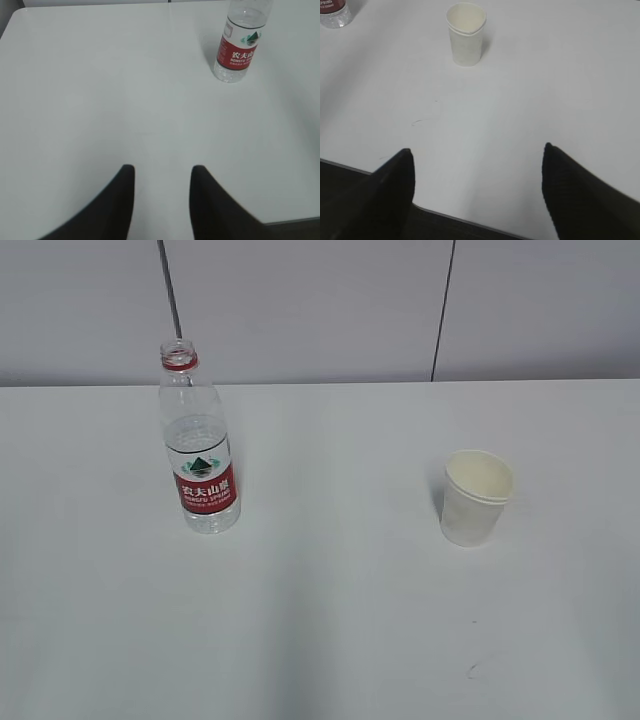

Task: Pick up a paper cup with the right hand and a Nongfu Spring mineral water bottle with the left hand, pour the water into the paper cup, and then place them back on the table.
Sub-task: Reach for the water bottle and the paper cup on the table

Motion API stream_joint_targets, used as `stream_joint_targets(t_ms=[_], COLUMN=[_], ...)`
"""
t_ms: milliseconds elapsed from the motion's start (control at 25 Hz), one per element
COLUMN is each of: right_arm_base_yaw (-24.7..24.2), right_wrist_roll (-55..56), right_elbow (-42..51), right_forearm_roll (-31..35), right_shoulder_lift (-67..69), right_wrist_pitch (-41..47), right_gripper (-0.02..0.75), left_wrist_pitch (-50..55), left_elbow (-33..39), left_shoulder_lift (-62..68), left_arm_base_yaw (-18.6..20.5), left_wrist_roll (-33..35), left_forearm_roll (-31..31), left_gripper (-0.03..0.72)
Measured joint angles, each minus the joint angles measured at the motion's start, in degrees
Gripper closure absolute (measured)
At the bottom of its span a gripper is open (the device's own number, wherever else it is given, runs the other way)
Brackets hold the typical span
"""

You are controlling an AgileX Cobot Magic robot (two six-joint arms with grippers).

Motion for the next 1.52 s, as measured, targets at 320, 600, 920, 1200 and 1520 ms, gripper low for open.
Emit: stream_joint_targets(t_ms=[320,600,920,1200,1520], right_arm_base_yaw=[0.0,0.0,0.0,0.0,0.0], right_wrist_roll=[0.0,0.8,1.2,2.6,2.9], right_elbow=[0.0,0.0,-1.1,-1.8,-1.7], right_forearm_roll=[0.0,-0.1,-0.4,-0.3,-0.1], right_shoulder_lift=[0.0,0.0,8.9,20.1,33.2], right_wrist_pitch=[0.0,0.0,-3.5,-17.6,-38.4], right_gripper=[0.147,0.148,0.148,0.148,0.148], left_wrist_pitch=[0.0,0.0,0.0,-0.1,-5.1], left_elbow=[0.0,0.0,0.0,0.0,-1.9], left_shoulder_lift=[0.0,0.0,0.0,0.0,6.0], left_arm_base_yaw=[0.0,0.0,0.0,0.0,0.0], left_wrist_roll=[0.0,0.0,0.0,0.0,0.6], left_forearm_roll=[0.0,0.0,0.0,0.0,0.0], left_gripper=[0.449,0.449,0.449,0.449,0.449])
